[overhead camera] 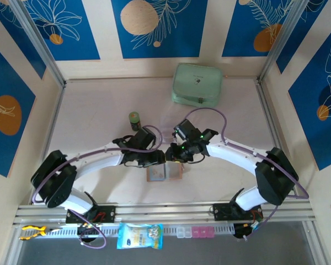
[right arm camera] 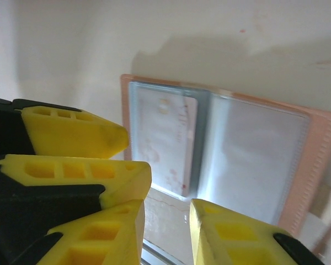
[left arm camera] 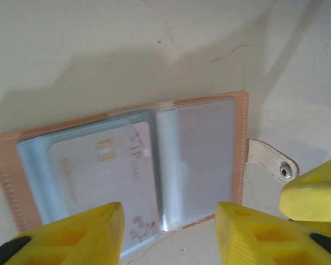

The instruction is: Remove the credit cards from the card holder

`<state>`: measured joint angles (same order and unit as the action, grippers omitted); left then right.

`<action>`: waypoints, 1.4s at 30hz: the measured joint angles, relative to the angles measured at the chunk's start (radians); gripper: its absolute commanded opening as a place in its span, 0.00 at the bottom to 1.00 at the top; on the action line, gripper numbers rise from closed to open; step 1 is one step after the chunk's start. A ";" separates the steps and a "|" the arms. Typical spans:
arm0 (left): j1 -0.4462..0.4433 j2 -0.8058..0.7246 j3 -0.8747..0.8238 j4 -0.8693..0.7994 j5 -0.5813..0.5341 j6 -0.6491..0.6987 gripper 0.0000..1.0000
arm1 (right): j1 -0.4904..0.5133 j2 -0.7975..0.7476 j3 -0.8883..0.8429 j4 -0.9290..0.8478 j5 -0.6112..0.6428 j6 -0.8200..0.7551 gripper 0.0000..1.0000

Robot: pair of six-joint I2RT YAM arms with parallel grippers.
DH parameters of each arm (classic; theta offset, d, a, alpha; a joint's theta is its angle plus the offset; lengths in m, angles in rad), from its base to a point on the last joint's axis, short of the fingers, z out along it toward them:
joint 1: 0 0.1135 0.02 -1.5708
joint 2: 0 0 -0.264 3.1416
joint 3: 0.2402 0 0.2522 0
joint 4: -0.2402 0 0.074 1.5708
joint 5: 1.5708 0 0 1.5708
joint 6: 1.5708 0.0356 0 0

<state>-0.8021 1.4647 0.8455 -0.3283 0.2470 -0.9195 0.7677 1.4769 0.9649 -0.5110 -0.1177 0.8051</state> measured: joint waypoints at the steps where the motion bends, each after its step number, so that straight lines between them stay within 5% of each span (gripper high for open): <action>1: 0.006 -0.013 -0.010 -0.003 -0.006 -0.001 0.41 | 0.006 0.014 0.005 0.010 -0.007 0.000 0.27; 18: 0.039 -0.037 -0.106 0.010 -0.012 -0.034 0.14 | 0.034 0.156 -0.006 0.126 -0.066 0.027 0.20; 42: 0.039 0.031 -0.108 0.006 0.010 -0.014 0.13 | 0.038 0.240 -0.031 0.187 -0.101 0.046 0.19</action>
<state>-0.7628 1.4956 0.7380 -0.3225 0.2565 -0.9340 0.8059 1.7164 0.9337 -0.3244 -0.2184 0.8513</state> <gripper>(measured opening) 0.130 0.191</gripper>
